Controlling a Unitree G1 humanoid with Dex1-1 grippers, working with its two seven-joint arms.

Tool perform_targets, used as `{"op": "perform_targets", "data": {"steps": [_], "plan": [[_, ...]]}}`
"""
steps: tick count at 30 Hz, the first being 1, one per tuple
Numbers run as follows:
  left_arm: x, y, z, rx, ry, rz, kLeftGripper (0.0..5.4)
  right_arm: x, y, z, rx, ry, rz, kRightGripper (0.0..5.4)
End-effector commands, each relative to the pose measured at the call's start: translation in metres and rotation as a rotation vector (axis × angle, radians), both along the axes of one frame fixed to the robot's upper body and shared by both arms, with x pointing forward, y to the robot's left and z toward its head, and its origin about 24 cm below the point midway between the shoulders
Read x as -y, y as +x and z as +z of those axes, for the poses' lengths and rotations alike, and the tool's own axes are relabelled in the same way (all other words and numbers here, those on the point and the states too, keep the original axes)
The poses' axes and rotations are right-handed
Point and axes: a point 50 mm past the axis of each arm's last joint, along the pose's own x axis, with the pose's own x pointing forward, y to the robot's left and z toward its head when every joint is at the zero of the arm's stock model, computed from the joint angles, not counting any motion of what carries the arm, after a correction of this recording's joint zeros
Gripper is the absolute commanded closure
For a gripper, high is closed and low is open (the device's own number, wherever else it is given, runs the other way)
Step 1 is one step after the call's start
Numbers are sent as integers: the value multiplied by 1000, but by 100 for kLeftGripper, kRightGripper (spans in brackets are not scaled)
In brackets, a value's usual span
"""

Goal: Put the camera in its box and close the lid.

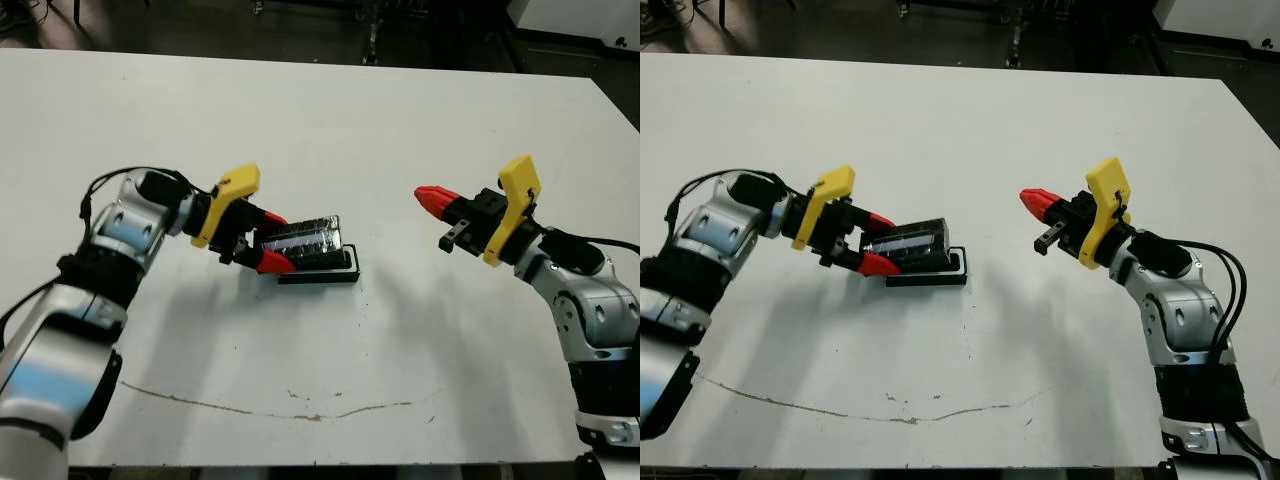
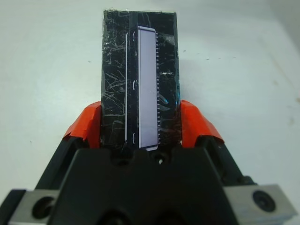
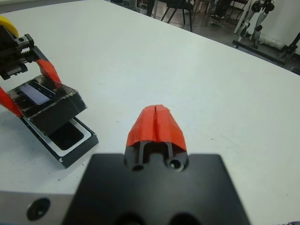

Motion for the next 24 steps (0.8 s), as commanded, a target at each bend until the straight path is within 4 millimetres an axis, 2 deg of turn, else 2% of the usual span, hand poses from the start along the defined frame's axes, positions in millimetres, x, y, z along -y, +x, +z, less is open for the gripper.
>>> {"op": "perform_targets", "data": {"steps": [1, 11, 19, 24], "plan": [[1, -3, -6, 1, 11, 15, 224, 4, -3, -4, -17, -10, -16, 540], [3, -4, -8, -71, 8, 26, 224, 4, -2, -4, -20, -5, -21, 540], [1, -3, -10, -237, 30, 75, 224, 4, -3, -4, -11, -18, -24, 540], [2, -2, -11, -260, 49, 85, 224, 4, -3, -5, -1, -16, -16, 540]]}}
